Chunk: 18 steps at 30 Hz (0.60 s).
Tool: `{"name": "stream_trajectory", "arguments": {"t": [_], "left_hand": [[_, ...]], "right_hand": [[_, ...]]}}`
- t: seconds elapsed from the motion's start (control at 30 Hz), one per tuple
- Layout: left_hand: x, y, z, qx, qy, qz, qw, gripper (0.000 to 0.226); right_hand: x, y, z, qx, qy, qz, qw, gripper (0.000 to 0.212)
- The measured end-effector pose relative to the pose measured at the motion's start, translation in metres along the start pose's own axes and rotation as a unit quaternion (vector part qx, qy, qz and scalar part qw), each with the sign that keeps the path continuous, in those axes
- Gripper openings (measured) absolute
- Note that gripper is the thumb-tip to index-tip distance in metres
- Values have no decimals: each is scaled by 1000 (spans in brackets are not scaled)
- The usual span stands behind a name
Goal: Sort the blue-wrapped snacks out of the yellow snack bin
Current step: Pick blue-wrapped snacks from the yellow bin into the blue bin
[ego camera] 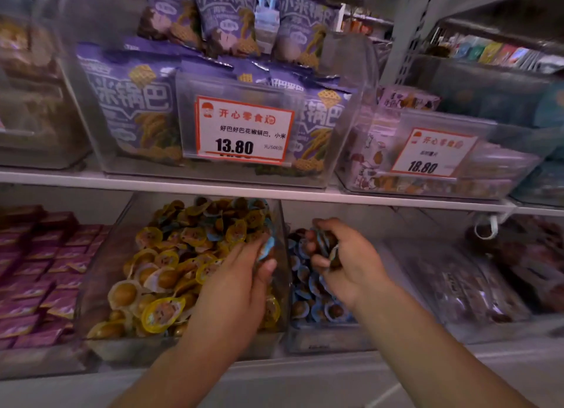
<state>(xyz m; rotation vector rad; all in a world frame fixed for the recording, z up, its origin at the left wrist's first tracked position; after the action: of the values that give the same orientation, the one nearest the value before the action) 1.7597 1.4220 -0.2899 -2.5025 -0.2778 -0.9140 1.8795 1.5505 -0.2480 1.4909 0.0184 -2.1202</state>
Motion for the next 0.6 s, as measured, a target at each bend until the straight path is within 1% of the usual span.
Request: {"name": "stream_trajectory", "arguments": {"t": [0.03,0.07,0.1,0.13,0.2,0.23,0.27,0.3,0.33,0.37,0.4,0.43,0.47,0.5,0.53,0.6], "left_hand": [[-4,-4,-1,12,0,-20,1000,44],[-7,-7,-2,21,-1,-37,999,41],[-10,-9,-4,24,1,-47,999,41],[-12,-11,-5,21,6,-48,999,41],[-13,-13,-4,14,14,-24,1000,36],[-12,-13,-3,12,12,-8,1000,34],[-10,-13,-1,9,9,8,1000,32],[-8,-14,0,7,0,20,1000,34],[-6,-14,1,9,-12,34,999,39],[-3,-15,2,13,-25,48,998,42],[0,-15,3,19,-35,64,997,40],[4,-15,3,24,-41,79,996,33],[7,-15,5,27,-45,96,994,25],[9,-15,7,28,-48,109,992,20],[11,-15,10,26,-43,117,992,18],[14,-13,15,8,-7,108,994,27]], "right_hand": [[-3,-8,-9,31,46,-38,998,6],[-7,-15,-17,62,121,-74,988,5],[-11,-20,-24,76,197,-85,974,7],[-13,-24,-29,60,244,-60,966,15],[-17,-30,-36,19,288,17,957,41],[-20,-29,-37,22,328,28,944,47],[-24,-26,-37,41,373,8,927,47],[-26,-23,-37,54,393,-29,918,44],[-27,-18,-34,27,384,-58,921,41],[-27,-9,-29,-39,366,-66,927,39],[-23,-1,-24,-119,355,-56,926,37],[-17,7,-20,-195,372,-53,906,35],[-12,14,-17,-242,404,-61,880,31],[-7,16,-16,-255,432,-84,861,27],[-5,16,-16,-247,437,-98,859,25],[-6,12,-21,-240,384,-87,887,24]]}}
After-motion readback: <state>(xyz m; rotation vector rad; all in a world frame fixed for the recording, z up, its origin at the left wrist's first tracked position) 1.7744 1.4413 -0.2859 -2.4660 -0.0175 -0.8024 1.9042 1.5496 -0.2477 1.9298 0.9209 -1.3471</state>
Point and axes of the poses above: each hand's wrist, its own y-axis away from the middle knuckle, its own z-axis out of the palm, x = y × z, the point moved 1 cm from there along -y, towards the middle knuckle, and after that the axes turned 6 degrees about -x, right-handed, at the moved point
